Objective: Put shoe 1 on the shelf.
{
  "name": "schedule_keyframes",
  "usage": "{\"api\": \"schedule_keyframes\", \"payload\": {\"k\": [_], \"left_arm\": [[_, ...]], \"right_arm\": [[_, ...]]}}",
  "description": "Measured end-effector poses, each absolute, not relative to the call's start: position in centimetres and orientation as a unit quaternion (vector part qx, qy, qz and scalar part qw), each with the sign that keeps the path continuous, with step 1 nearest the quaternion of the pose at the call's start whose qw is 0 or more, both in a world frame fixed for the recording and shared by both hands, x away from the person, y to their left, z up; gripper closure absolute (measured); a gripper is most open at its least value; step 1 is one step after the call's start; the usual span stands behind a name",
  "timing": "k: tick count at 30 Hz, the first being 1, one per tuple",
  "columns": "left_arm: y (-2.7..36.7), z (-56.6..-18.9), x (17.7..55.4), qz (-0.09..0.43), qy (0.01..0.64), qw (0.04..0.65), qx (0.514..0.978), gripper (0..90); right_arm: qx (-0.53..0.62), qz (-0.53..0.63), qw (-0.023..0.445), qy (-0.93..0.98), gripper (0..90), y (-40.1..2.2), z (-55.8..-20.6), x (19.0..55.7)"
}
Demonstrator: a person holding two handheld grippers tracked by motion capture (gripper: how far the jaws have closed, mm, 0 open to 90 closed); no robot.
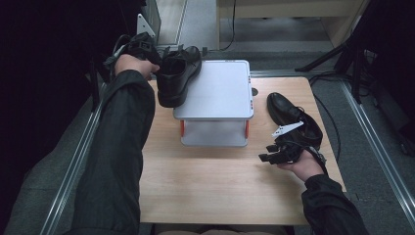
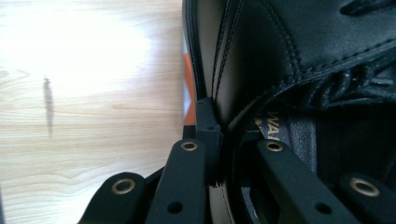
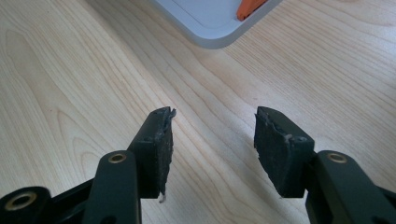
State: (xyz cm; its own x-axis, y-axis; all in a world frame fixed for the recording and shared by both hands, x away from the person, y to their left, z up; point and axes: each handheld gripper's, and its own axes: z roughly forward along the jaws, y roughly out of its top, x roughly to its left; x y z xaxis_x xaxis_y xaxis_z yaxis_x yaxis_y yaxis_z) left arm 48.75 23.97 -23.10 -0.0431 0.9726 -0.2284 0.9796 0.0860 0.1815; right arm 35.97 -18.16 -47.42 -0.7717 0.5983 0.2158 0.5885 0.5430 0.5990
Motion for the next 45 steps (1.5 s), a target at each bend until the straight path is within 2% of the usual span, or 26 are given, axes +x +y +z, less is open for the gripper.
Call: {"api": "schedule_keyframes", "payload": {"k": [10,22,29,36,45], "left_arm": [[21.6,-23.6,49.1,-0.014,0.716,0.147,0.682,85.2],[19.9,-24.9,48.8,-0.049,0.707,0.144,0.691,79.0],[20.3,-25.2,48.4,-0.057,0.707,0.164,0.685,77.5],[20.4,-25.1,48.4,-0.057,0.698,0.168,0.694,72.2],[23.4,-21.4,46.9,-0.047,0.675,0.229,0.700,66.4]], "right_arm": [[0.340,0.338,0.010,0.878,47.8,-18.3,-47.4,35.8],[0.335,0.335,0.009,0.880,47.8,-17.9,-47.4,35.8],[0.333,0.334,0.008,0.882,47.9,-17.8,-47.5,35.9],[0.332,0.334,0.008,0.882,47.9,-17.8,-47.5,35.9],[0.337,0.341,0.006,0.878,49.2,-18.2,-47.4,35.9]]}}
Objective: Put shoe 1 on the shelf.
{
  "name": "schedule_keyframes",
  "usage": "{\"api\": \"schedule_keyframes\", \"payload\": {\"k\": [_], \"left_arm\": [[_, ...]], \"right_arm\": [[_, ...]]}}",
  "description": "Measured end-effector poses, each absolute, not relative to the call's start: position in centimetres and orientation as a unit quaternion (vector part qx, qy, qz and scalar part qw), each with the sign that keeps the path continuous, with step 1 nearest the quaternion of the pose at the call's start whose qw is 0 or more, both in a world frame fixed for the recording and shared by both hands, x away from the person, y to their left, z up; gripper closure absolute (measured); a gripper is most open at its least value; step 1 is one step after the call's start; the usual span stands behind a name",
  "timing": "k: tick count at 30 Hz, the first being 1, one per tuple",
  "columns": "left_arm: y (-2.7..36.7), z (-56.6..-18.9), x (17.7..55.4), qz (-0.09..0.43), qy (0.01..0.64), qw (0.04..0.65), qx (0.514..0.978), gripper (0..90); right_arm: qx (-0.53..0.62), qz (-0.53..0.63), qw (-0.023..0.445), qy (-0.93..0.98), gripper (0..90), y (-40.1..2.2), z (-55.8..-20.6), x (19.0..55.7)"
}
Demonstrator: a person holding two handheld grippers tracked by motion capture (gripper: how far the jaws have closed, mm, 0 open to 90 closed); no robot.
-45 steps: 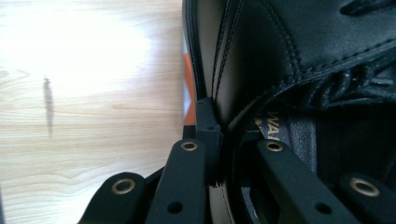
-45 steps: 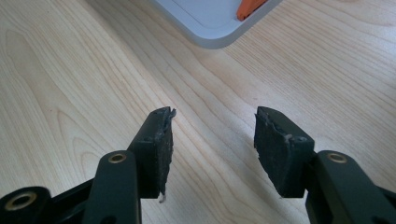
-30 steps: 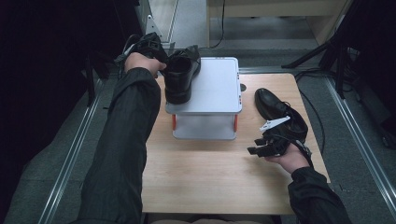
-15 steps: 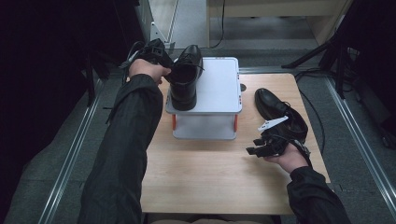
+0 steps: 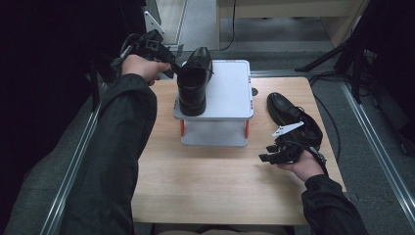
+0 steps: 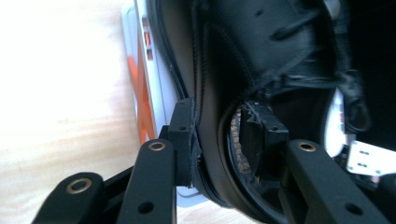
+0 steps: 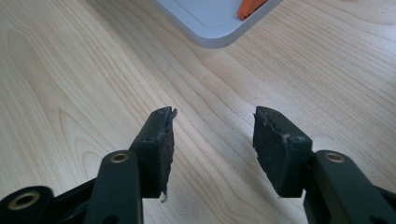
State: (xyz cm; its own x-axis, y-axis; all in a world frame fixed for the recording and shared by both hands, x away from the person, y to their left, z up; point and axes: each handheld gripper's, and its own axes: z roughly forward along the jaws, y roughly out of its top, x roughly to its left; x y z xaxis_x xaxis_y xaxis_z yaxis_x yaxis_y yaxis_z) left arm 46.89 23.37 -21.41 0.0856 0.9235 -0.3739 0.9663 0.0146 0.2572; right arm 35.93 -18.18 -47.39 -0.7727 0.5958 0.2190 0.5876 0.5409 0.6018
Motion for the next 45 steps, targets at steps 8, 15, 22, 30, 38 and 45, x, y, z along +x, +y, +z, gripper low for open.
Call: {"api": "schedule_keyframes", "payload": {"k": [8,15,22,30,38,45], "left_arm": [[27.4,-21.7,45.0,-0.040,0.678,0.243,0.692,64.0],[29.5,-25.4,43.9,-0.041,0.683,0.234,0.690,60.0],[30.3,-28.7,42.8,-0.046,0.681,0.229,0.694,58.9],[30.7,-32.5,41.1,-0.060,0.673,0.239,0.698,55.0],[30.2,-36.2,39.1,-0.052,0.661,0.225,0.714,51.6],[29.1,-38.6,37.2,-0.057,0.644,0.236,0.726,49.5]], "right_arm": [[0.336,0.350,0.004,0.875,50.5,-18.4,-47.3,36.0],[0.332,0.354,0.005,0.874,50.6,-18.3,-47.2,36.1],[0.342,0.372,0.016,0.863,53.7,-18.6,-47.0,36.1],[0.346,0.387,0.007,0.855,54.6,-18.9,-46.9,36.1],[0.362,0.393,0.000,0.845,54.6,-19.5,-46.8,36.5],[0.358,0.392,-0.011,0.847,59.1,-19.6,-46.9,36.6]]}}
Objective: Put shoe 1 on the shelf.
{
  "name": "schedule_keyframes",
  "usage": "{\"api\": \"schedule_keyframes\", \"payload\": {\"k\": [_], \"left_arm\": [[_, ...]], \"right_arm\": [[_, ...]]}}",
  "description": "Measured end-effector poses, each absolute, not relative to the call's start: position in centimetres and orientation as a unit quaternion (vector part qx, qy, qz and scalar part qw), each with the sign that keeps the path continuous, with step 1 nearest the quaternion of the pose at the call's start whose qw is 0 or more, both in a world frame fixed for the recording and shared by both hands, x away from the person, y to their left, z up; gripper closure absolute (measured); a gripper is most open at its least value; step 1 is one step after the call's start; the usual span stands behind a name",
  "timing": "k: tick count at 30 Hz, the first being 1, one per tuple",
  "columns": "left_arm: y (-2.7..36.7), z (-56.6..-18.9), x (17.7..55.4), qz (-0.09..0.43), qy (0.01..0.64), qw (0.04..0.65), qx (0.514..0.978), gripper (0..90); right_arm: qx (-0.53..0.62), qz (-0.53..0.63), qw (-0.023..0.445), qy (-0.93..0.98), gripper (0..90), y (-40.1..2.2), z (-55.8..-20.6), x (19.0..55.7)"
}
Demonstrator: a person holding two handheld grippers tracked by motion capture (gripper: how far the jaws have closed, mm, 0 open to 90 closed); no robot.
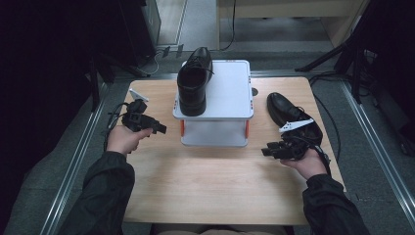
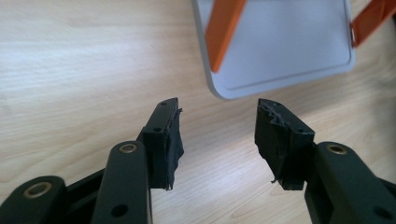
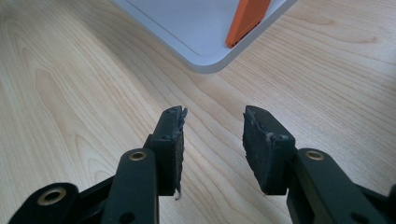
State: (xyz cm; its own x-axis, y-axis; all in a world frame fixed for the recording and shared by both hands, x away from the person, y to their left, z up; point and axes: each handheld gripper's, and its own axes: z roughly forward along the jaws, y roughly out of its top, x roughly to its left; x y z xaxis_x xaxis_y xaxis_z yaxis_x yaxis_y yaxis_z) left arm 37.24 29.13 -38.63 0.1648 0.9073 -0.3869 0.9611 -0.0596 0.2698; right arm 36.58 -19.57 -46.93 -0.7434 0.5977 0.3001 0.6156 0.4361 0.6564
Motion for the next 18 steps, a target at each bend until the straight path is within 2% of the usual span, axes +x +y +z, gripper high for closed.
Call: {"api": "schedule_keyframes", "payload": {"k": [7,18], "left_arm": [[27.8,-40.7,35.8,-0.070,0.627,0.254,0.733,46.8],[26.3,-42.5,34.3,-0.072,0.612,0.273,0.739,44.4]], "right_arm": [[-0.367,-0.397,0.022,-0.841,59.4,-19.9,-47.0,36.8],[-0.361,-0.384,0.013,-0.850,57.5,-20.2,-47.0,36.8]]}}
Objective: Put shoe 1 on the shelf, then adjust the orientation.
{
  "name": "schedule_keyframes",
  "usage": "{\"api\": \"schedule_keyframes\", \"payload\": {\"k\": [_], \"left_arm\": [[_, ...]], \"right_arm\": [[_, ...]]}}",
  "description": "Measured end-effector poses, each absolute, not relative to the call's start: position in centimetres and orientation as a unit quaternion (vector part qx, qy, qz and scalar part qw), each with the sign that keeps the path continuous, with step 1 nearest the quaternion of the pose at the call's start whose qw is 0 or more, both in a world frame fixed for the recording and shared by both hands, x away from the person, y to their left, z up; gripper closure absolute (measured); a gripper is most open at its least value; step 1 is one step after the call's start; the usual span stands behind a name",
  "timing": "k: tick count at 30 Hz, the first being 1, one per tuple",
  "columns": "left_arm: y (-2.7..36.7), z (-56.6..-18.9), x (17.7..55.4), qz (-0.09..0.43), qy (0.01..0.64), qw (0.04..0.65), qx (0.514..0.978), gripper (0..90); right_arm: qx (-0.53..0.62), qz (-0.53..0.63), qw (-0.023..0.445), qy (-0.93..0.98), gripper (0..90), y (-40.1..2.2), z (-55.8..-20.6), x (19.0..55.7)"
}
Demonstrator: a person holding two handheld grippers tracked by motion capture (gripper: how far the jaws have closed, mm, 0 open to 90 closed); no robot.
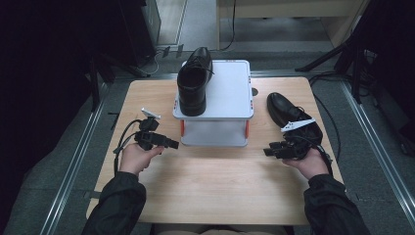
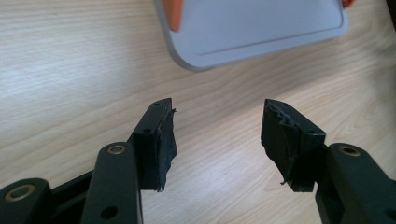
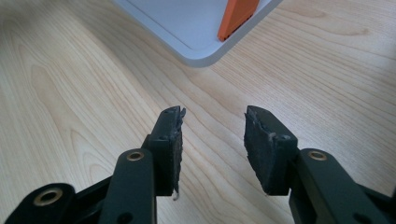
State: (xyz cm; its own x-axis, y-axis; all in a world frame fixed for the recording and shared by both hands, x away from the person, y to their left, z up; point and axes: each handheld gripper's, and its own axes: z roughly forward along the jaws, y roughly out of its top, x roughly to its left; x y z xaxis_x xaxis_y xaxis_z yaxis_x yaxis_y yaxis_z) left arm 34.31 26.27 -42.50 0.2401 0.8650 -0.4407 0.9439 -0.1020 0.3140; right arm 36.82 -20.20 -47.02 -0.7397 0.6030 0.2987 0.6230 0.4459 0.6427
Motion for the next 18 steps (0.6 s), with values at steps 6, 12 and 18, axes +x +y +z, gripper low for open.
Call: {"api": "schedule_keyframes", "payload": {"k": [6,12,18], "left_arm": [[25.7,-43.0,34.0,-0.065,0.597,0.271,0.753,43.5],[25.9,-43.3,33.9,-0.064,0.597,0.272,0.752,42.3],[26.2,-43.3,33.9,-0.066,0.596,0.281,0.749,42.4]], "right_arm": [[-0.361,-0.386,0.013,-0.849,58.4,-20.4,-46.8,36.8],[-0.367,-0.395,0.016,-0.842,59.2,-20.9,-46.3,36.6],[-0.367,-0.401,0.012,-0.839,59.2,-21.5,-45.3,36.6]]}}
